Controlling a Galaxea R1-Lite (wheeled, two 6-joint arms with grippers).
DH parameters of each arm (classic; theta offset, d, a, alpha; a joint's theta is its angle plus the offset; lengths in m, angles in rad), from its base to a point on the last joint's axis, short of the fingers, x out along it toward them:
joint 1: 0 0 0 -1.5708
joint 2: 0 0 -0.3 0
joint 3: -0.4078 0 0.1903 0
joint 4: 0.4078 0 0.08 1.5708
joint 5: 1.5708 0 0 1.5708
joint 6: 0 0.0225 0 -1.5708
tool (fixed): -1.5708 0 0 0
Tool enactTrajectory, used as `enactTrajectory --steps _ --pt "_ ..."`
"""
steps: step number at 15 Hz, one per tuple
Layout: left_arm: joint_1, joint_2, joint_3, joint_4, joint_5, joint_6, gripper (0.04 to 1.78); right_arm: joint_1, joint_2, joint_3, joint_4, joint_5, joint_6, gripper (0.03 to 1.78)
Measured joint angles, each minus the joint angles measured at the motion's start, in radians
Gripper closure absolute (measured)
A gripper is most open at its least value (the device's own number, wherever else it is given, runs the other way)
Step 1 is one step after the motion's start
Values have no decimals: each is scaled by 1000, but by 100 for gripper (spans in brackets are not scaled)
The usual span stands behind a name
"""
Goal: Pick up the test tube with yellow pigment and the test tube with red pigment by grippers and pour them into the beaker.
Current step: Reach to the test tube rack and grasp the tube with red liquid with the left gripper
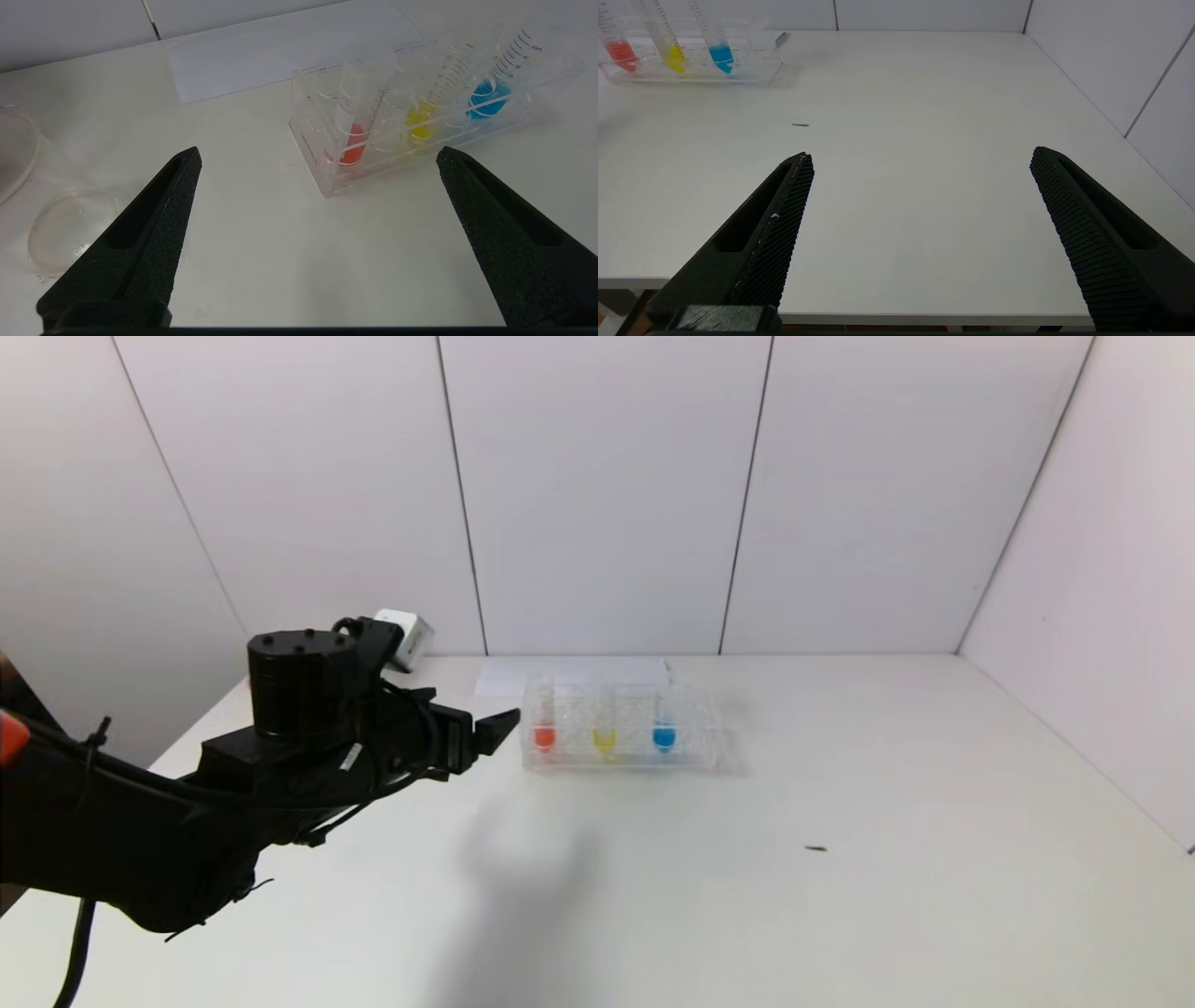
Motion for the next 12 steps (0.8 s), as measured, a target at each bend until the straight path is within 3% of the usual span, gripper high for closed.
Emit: enactTrajectory --steps 8,12 --pt "-89 104 -81 -1 160 -51 6 0 0 0 0 0 0 11" --pt "-110 160 -107 -66 186 -44 6 0 0 0 0 0 0 11"
